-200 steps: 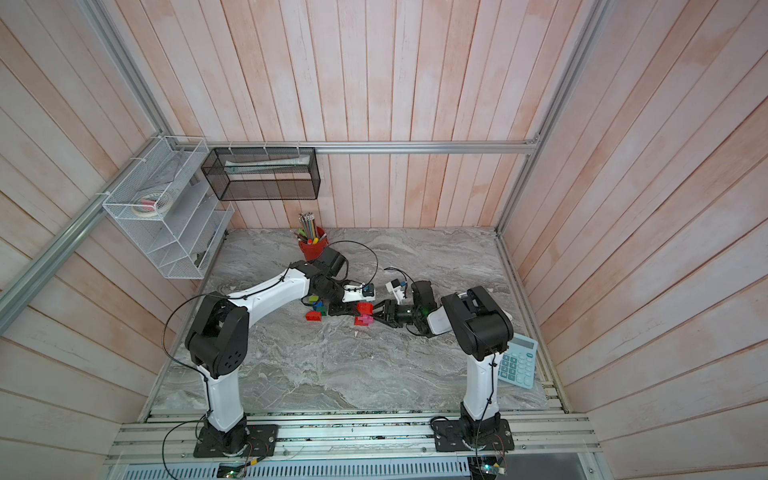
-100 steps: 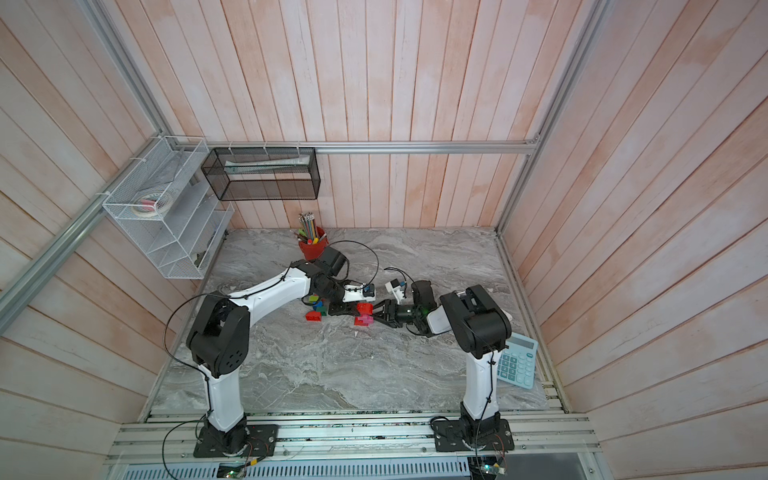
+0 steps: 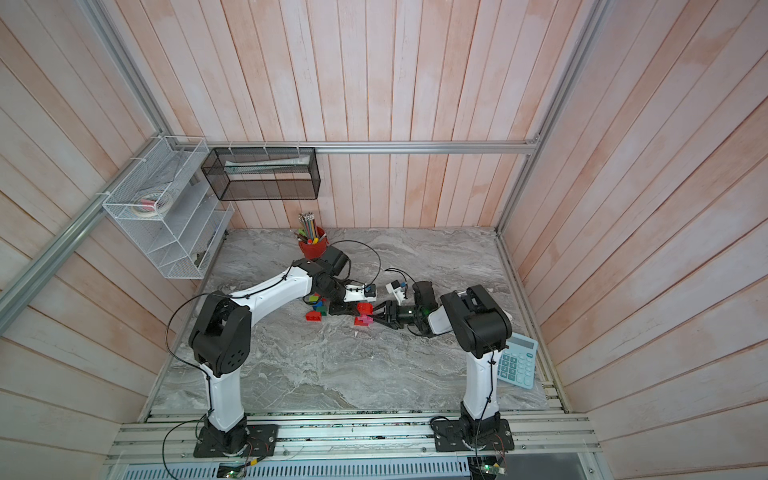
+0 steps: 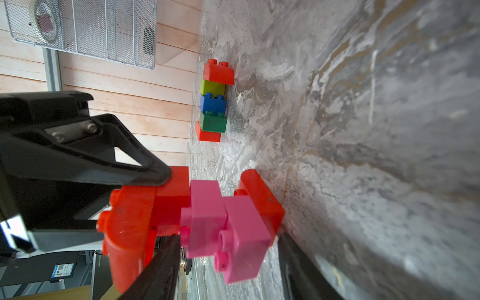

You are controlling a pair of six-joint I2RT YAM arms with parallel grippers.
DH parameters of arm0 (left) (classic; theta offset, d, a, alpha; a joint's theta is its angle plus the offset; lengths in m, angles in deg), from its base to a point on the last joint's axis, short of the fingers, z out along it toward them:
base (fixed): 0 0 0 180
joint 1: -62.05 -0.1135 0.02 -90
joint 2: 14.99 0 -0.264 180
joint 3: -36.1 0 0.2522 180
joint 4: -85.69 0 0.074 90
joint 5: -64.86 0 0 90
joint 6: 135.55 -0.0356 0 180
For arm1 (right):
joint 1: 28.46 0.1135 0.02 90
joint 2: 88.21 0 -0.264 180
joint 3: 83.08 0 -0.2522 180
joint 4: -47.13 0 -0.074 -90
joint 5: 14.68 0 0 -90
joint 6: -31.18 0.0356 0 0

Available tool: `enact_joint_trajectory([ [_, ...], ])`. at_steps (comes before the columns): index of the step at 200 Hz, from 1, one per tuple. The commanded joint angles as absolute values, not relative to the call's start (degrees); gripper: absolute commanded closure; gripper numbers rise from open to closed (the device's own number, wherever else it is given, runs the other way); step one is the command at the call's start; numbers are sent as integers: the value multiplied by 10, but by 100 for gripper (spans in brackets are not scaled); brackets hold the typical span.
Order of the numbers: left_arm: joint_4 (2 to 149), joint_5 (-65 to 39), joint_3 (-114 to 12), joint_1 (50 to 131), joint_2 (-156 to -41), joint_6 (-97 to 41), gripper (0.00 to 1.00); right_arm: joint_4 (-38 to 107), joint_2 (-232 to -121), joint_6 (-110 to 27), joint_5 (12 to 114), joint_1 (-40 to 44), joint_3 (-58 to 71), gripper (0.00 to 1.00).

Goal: Assemble the letter s with lego
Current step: Assemble the lego brick with the lego brick.

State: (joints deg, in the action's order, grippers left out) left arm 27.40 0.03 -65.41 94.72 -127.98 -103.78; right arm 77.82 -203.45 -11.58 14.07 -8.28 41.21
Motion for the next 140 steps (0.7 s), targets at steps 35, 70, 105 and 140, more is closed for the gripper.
enact_joint_trajectory([
  [35, 256, -55, -651, 947, -1314, -1039, 70, 711, -2011, -182, 127, -101, 420, 38],
  [70, 258, -50, -657, 949, -1314, -1039, 69, 666, -1998, -208, 139, -108, 419, 38],
  [105, 258, -53, -662, 952, -1314, -1041, 68, 705, -2010, -153, 140, -105, 425, 38],
  [140, 252, -54, -667, 953, -1315, -1040, 68, 729, -2018, -115, 140, -94, 421, 37],
])
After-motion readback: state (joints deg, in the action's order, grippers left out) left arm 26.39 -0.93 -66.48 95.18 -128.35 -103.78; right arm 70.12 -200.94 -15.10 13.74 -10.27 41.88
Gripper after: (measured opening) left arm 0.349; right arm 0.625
